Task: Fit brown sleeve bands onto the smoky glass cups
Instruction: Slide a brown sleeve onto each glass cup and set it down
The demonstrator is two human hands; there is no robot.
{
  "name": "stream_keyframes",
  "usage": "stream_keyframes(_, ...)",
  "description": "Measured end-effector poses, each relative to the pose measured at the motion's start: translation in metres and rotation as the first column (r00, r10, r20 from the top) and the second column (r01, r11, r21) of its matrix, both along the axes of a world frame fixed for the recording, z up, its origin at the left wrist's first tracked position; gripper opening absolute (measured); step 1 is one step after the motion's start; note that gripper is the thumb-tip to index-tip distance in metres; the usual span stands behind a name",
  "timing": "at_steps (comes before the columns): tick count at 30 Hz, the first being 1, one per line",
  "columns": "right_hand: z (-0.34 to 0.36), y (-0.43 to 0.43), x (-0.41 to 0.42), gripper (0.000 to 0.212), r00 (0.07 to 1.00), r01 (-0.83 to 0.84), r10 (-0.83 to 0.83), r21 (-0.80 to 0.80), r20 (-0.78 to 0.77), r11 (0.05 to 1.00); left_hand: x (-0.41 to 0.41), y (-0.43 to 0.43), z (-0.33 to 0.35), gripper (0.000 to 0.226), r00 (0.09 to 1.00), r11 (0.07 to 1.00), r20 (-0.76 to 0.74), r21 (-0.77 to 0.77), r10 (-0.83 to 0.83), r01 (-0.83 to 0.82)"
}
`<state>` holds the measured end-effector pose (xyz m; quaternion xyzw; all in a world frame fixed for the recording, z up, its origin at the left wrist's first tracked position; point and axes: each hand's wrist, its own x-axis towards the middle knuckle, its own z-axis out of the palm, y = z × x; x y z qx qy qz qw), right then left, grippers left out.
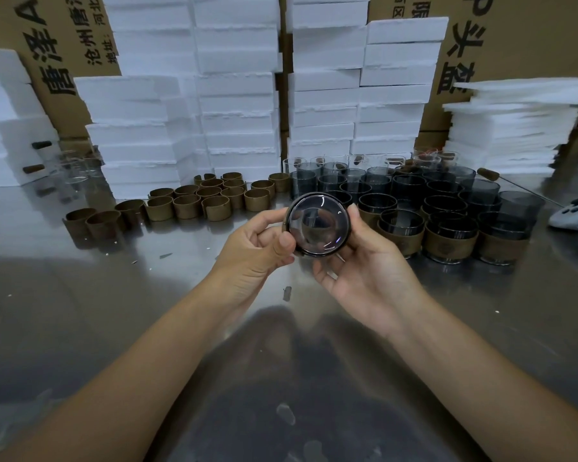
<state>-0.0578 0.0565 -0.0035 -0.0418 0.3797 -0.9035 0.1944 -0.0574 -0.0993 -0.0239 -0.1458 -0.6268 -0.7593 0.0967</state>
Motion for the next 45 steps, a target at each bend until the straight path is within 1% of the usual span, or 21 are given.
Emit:
stream_keyframes(4, -0.001, -0.002, 0.001, 0.032, 1.0, -0.003, 0.003, -0.018, 0.012, 1.0, -0.001, -0.001, -0.001, 0.079, 1.0, 1.0, -0.023, 0.01, 0.008, -0.008)
stream_keyframes(10, -0.001, -0.002, 0.001, 0.027, 1.0, -0.002, 0.003, -0.019, 0.022, 1.0, -0.003, -0.002, -0.001, 0.08, 1.0, 1.0, -0.019, 0.0, 0.02, -0.02)
stream_keyframes(15, -0.001, -0.002, 0.0, 0.029, 1.0, -0.007, 0.007, -0.014, 0.018, 1.0, -0.003, -0.004, -0.001, 0.072, 0.999, 0.999, -0.017, -0.012, 0.033, -0.033)
stream_keyframes(19, -0.001, -0.003, 0.0, 0.03, 1.0, 0.0, 0.0, -0.011, 0.008, 1.0, -0.002, -0.002, 0.0, 0.073, 0.999, 0.999, -0.015, 0.003, 0.038, -0.038)
stream_keyframes(22, -0.001, -0.001, -0.001, 0.032, 0.998, 0.024, -0.02, 0.063, -0.053, 0.998, 0.0, -0.002, 0.003, 0.076, 0.999, 0.999, -0.018, 0.018, 0.026, -0.026)
stream_keyframes(25, -0.003, 0.002, -0.002, 0.031, 0.995, 0.045, -0.022, 0.234, -0.097, 0.971, 0.002, -0.002, 0.006, 0.081, 0.999, 1.0, -0.03, 0.003, 0.024, -0.024)
stream_keyframes(27, -0.004, 0.003, -0.004, 0.038, 0.997, 0.013, 0.011, 0.323, -0.072, 0.946, 0.004, -0.002, 0.008, 0.084, 0.998, 0.998, -0.039, -0.039, 0.042, -0.043)
stream_keyframes(28, -0.004, 0.004, -0.004, 0.042, 0.998, -0.015, 0.034, 0.329, -0.052, 0.944, 0.004, -0.002, 0.008, 0.082, 0.997, 0.995, -0.048, -0.085, 0.057, -0.061)
stream_keyframes(31, -0.002, 0.006, -0.005, 0.052, 0.997, -0.061, 0.075, 0.299, -0.036, 0.952, 0.007, 0.003, 0.007, 0.071, 0.988, 0.952, -0.107, -0.276, 0.107, -0.133)
stream_keyframes(33, 0.001, 0.007, -0.004, 0.046, 0.997, -0.013, 0.032, 0.275, -0.067, 0.961, 0.008, 0.007, 0.004, 0.072, 0.984, 0.93, -0.127, -0.33, 0.125, -0.16)
stream_keyframes(35, 0.002, 0.008, -0.004, 0.041, 0.993, 0.065, -0.042, 0.217, -0.106, 0.974, 0.008, 0.007, 0.003, 0.069, 0.984, 0.933, -0.095, -0.313, 0.154, -0.176)
stream_keyframes(36, 0.003, 0.008, -0.004, 0.043, 0.988, 0.103, -0.078, 0.193, -0.13, 0.976, 0.008, 0.007, 0.003, 0.065, 0.986, 0.943, -0.07, -0.289, 0.153, -0.167)
stream_keyframes(38, 0.004, 0.009, -0.004, 0.05, 0.976, 0.16, -0.131, 0.167, -0.173, 0.973, 0.008, 0.006, 0.004, 0.053, 0.995, 0.963, -0.026, -0.249, 0.099, -0.102)
stream_keyframes(40, 0.002, 0.007, -0.003, 0.058, 0.965, 0.198, -0.16, 0.175, -0.206, 0.964, 0.008, 0.008, 0.003, 0.046, 0.998, 0.973, -0.007, -0.221, 0.061, -0.061)
stream_keyframes(42, 0.0, 0.005, -0.002, 0.064, 0.95, 0.225, -0.164, 0.217, -0.267, 0.95, 0.007, 0.009, 0.003, 0.043, 0.997, 0.981, -0.005, -0.177, 0.08, -0.08)
stream_keyframes(45, -0.002, 0.004, 0.0, 0.065, 0.924, 0.244, -0.139, 0.266, -0.357, 0.933, 0.006, 0.008, 0.002, 0.039, 0.992, 0.984, 0.0, -0.125, 0.125, -0.124)
